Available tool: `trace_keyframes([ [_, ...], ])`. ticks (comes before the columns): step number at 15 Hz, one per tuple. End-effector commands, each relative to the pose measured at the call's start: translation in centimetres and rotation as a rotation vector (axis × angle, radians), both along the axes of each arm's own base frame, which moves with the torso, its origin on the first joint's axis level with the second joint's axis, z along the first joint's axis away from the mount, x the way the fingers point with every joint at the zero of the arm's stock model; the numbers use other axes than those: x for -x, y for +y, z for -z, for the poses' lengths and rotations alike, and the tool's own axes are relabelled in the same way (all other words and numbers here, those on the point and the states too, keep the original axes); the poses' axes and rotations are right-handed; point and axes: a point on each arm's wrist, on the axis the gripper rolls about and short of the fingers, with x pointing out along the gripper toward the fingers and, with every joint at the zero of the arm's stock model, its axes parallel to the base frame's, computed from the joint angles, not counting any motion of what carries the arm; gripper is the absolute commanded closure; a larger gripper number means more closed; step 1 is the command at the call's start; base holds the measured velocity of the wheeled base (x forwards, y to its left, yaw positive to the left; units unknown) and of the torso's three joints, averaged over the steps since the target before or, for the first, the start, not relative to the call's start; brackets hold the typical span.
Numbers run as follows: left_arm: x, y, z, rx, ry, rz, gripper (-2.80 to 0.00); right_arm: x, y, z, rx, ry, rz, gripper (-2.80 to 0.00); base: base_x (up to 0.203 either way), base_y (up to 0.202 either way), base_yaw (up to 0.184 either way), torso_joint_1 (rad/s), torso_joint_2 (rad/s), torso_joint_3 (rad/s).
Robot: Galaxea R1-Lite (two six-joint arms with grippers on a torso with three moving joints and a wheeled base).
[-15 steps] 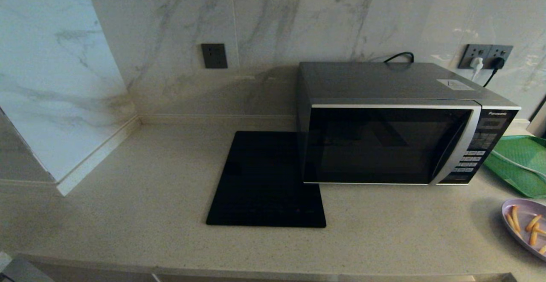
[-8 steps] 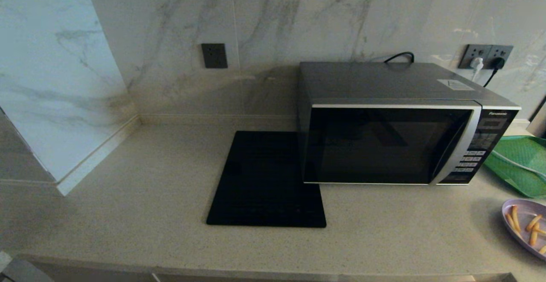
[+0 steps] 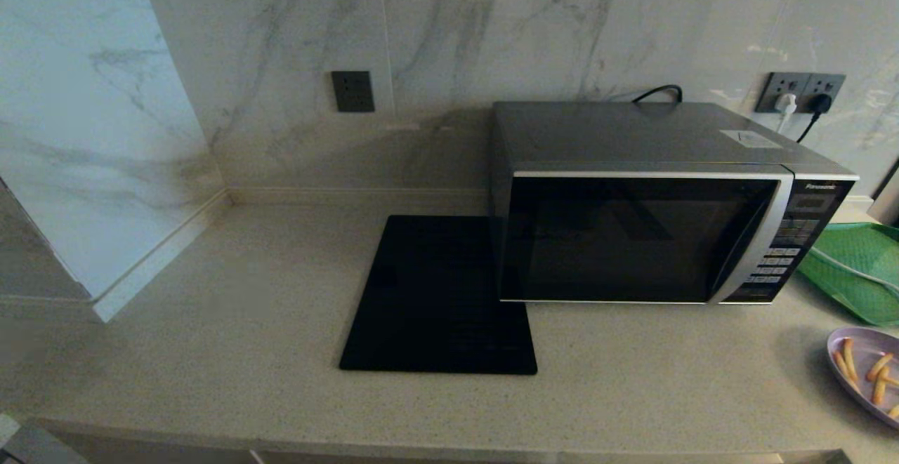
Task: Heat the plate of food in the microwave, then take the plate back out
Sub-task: Open the microwave oven
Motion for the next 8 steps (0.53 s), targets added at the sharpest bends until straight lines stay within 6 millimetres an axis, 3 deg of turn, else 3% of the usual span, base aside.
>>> trace_keyframes([
  [1, 0.0, 0.0, 0.0, 0.001, 0.0, 0.0, 0.0, -4.4, 1.1, 2.9, 0.047, 0.012, -0.02, 0.0, 0.0, 0.0, 0.0, 0.0, 0.0, 0.0],
  [8, 0.0, 0.0, 0.0, 0.001, 0.0, 0.0, 0.0, -11.5, 6.5, 7.8, 0.103, 0.017, -0.021, 0.0, 0.0, 0.0, 0.0, 0.0, 0.0, 0.0],
])
